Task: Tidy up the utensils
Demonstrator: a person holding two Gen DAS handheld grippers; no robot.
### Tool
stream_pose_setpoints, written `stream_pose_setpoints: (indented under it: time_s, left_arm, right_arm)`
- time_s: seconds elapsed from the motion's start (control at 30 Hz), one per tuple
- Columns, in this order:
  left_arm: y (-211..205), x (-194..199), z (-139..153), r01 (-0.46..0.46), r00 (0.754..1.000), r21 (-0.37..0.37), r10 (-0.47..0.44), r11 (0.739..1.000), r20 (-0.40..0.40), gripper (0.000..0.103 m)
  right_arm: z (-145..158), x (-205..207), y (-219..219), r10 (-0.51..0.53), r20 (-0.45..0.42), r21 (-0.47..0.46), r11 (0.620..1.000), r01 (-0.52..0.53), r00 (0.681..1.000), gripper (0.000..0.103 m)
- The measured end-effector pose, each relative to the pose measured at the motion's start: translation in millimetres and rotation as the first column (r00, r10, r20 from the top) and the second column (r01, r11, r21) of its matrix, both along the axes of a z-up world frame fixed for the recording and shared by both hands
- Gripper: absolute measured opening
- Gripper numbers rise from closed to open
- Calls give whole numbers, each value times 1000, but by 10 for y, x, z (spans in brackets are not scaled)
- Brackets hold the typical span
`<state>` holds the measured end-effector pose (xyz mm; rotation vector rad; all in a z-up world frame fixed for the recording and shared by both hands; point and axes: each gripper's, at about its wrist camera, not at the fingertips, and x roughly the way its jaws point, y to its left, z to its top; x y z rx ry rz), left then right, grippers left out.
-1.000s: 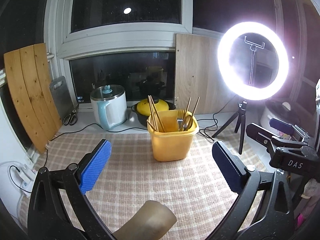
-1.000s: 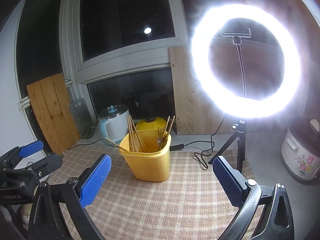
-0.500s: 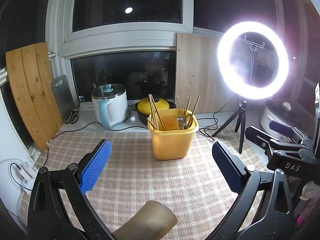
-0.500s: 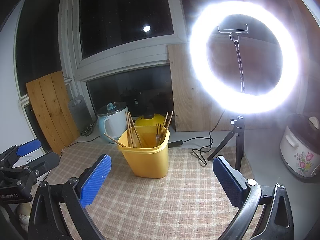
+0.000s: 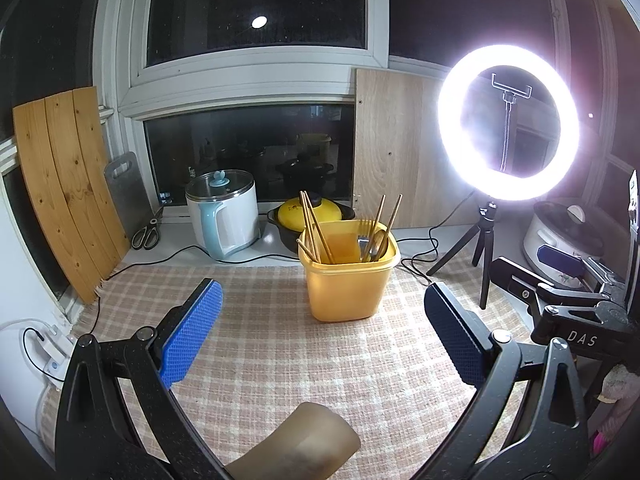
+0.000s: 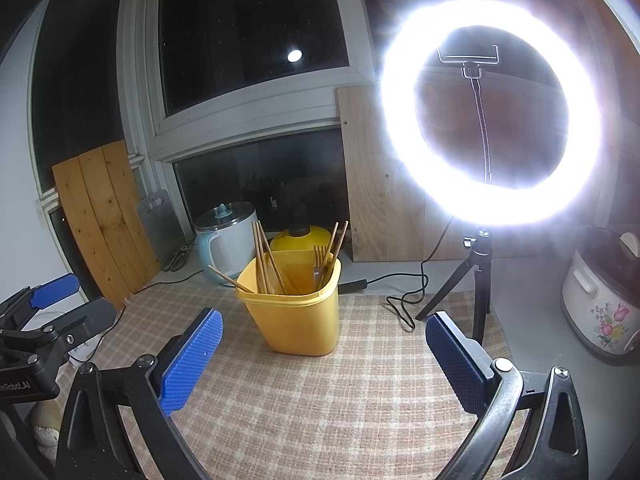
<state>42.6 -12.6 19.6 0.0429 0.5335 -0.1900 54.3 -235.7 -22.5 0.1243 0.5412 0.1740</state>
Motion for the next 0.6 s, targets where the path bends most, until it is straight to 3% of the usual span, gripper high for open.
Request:
stream_pose_setpoints:
  time_s: [0.6]
  left_arm:
    - [40,14,-10,-3,1000,2,3,1000,-10,102]
  right_arm:
    - [-88,59,2,-8,-32,9,1000,8,999,103]
